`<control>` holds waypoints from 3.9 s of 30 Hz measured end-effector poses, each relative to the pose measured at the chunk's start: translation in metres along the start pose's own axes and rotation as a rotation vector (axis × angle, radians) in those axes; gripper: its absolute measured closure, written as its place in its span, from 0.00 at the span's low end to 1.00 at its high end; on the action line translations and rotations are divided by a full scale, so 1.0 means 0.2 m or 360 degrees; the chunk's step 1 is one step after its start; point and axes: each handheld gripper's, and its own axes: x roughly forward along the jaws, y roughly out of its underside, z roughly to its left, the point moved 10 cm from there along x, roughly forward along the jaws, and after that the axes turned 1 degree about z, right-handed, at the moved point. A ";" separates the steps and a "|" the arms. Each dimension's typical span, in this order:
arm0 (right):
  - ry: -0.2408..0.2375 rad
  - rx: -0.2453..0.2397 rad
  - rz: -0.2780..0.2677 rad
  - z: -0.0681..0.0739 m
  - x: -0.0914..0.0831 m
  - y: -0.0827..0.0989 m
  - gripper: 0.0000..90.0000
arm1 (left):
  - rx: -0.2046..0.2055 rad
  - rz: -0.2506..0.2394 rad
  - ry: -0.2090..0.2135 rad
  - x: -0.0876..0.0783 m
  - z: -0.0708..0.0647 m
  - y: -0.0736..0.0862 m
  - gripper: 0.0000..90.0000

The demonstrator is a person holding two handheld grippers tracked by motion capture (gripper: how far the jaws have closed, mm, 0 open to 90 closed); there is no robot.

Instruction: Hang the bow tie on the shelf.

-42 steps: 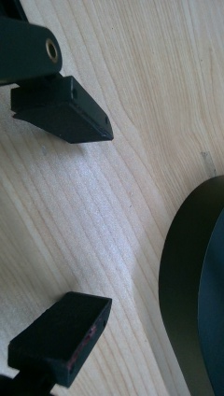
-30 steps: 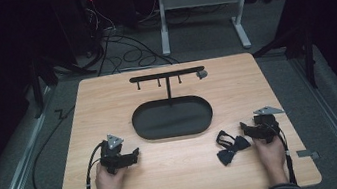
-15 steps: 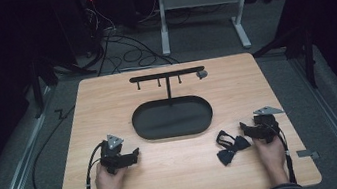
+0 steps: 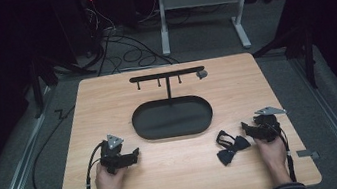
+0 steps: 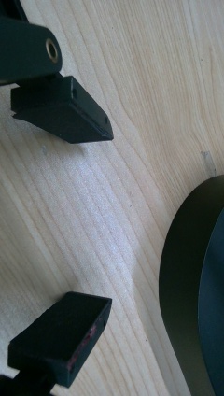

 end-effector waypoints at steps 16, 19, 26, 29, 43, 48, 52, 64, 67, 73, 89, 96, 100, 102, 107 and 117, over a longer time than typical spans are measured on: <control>-0.0184 0.0050 -0.0111 0.06 -0.17 -0.03 0.63 | 0.0002 0.0002 0.0000 0.00 0.00 0.00 0.19; -0.0222 0.0049 -0.0136 0.08 -0.20 -0.03 0.64 | 0.0002 0.0002 0.0000 0.00 0.00 0.00 0.19; -0.0284 0.0052 -0.0162 0.12 -0.24 -0.03 0.65 | 0.0002 0.0002 0.0000 0.00 0.00 0.00 0.19; -0.0305 0.0057 -0.0166 0.14 -0.26 -0.02 0.65 | 0.0002 0.0002 0.0000 0.00 0.00 0.00 0.19; -0.0359 0.0015 -0.0183 0.22 -0.30 0.00 0.65 | 0.0002 0.0002 0.0000 0.00 0.00 0.00 0.19; -0.0387 -0.0006 -0.0182 0.25 -0.31 -0.01 0.65 | 0.0002 0.0002 0.0000 0.00 0.00 0.00 0.19; -0.0410 -0.0036 -0.0172 0.29 -0.31 -0.02 0.65 | 0.0002 0.0002 0.0000 0.00 0.00 0.00 0.19; -0.0472 -0.0105 -0.0140 0.39 -0.26 -0.05 0.65 | 0.0002 0.0002 0.0000 0.00 0.00 0.00 0.19; -0.0482 -0.0115 -0.0130 0.41 -0.25 -0.05 0.65 | 0.0002 0.0002 0.0000 0.00 0.00 0.00 0.19; -0.0496 -0.0145 -0.0101 0.44 -0.21 -0.07 0.65 | 0.0002 0.0002 0.0000 0.00 0.00 0.00 0.19; -0.0506 -0.0181 0.0005 0.48 -0.10 -0.05 0.76 | 0.0002 0.0002 0.0000 0.00 0.00 0.00 0.19; -0.0541 -0.0204 0.0019 0.49 -0.10 -0.04 0.89 | 0.0002 0.0002 0.0000 0.00 0.00 0.00 0.19; -0.0552 -0.0210 0.0010 0.49 -0.11 -0.04 0.93 | 0.0001 0.0002 0.0000 0.00 0.00 0.00 0.19; -0.0555 -0.0213 -0.0007 0.49 -0.12 -0.05 0.94 | 0.0001 0.0002 0.0000 0.00 0.00 0.00 0.19; -0.0563 -0.0219 -0.0037 0.49 -0.15 -0.06 0.96 | 0.0002 0.0002 0.0000 0.00 0.00 0.00 0.19; -0.0558 -0.0246 -0.0103 0.47 -0.22 -0.10 0.97 | 0.0002 0.0002 0.0000 0.00 0.00 0.00 0.19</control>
